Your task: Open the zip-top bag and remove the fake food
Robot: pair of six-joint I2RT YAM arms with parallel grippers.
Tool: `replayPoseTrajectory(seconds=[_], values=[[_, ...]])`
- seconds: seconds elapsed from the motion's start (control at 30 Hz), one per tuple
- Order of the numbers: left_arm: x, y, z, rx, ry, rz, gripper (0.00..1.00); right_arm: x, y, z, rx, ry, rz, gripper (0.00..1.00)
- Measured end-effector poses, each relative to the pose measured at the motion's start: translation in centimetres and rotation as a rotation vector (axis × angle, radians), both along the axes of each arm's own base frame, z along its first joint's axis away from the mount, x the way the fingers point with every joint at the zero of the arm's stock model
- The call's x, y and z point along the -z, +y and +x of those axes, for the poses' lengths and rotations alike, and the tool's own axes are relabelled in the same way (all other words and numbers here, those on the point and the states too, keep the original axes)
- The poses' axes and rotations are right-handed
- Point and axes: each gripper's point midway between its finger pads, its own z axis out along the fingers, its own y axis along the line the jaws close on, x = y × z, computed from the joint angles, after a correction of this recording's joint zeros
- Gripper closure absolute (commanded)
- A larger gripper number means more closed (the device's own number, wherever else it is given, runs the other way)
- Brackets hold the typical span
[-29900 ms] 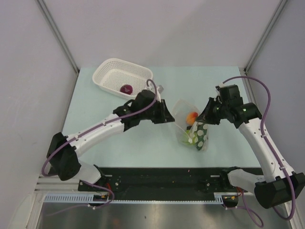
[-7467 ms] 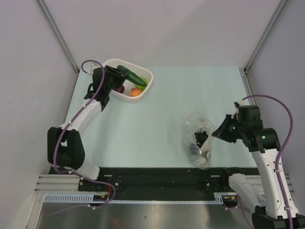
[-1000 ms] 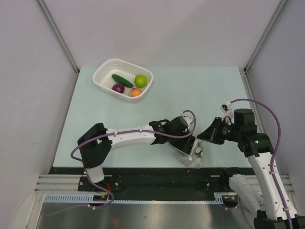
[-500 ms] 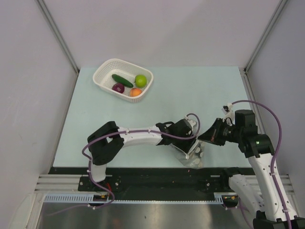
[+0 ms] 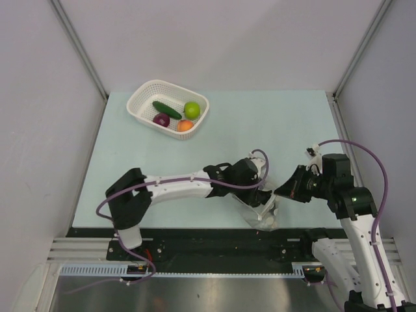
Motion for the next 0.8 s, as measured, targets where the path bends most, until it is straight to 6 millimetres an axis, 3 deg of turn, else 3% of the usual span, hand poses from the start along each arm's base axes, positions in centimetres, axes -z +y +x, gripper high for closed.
replayPoseTrajectory(seconds=[0.27, 0.6, 0.8], values=[[-9.0, 0.7, -1.5, 0.066, -0.074, -0.223, 0.85, 0.9, -1.0, 0.0, 0.013, -0.011, -0.062, 1.0], [-14.1, 1.8, -3.8, 0.154, -0.109, -0.408, 0.84, 2.6, -1.4, -1.0, 0.013, 0.019, -0.088, 1.0], [-18.8, 3.2, -3.2, 0.129, -0.174, -0.551, 0.8, 2.6, -1.4, -1.3, 0.012, 0.024, -0.089, 1.0]])
